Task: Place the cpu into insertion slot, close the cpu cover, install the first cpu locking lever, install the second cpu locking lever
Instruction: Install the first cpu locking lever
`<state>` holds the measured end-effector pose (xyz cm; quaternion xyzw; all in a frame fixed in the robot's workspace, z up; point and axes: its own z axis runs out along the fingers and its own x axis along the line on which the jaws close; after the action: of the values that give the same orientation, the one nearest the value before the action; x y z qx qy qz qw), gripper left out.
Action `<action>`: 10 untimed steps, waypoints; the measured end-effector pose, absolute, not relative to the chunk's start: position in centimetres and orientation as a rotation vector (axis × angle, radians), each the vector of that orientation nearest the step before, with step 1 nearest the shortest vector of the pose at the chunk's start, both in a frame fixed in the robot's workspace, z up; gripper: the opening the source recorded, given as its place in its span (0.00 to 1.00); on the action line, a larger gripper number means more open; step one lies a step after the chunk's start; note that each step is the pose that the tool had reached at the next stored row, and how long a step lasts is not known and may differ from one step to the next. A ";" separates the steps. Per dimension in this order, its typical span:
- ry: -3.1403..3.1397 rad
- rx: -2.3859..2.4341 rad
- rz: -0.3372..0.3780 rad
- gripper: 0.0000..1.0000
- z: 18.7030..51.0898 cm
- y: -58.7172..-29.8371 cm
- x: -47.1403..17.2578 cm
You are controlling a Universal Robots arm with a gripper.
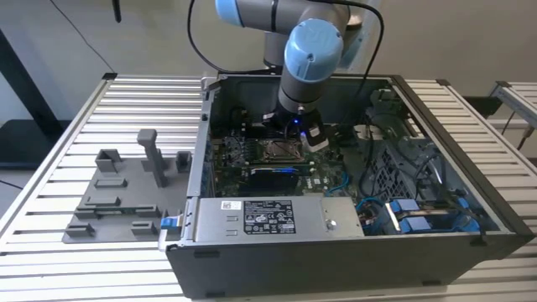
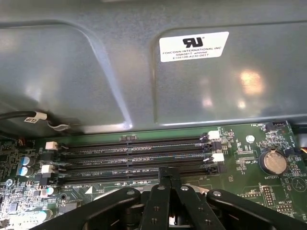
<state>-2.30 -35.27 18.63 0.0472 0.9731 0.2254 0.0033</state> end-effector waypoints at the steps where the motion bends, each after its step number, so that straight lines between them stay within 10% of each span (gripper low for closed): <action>1: 3.051 0.148 0.707 0.11 18.6 -35.3 -2.3; 10: 3.051 0.148 0.709 0.11 18.5 -35.2 -2.0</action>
<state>-1.96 -35.22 18.52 0.0473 0.9730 0.2261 0.0029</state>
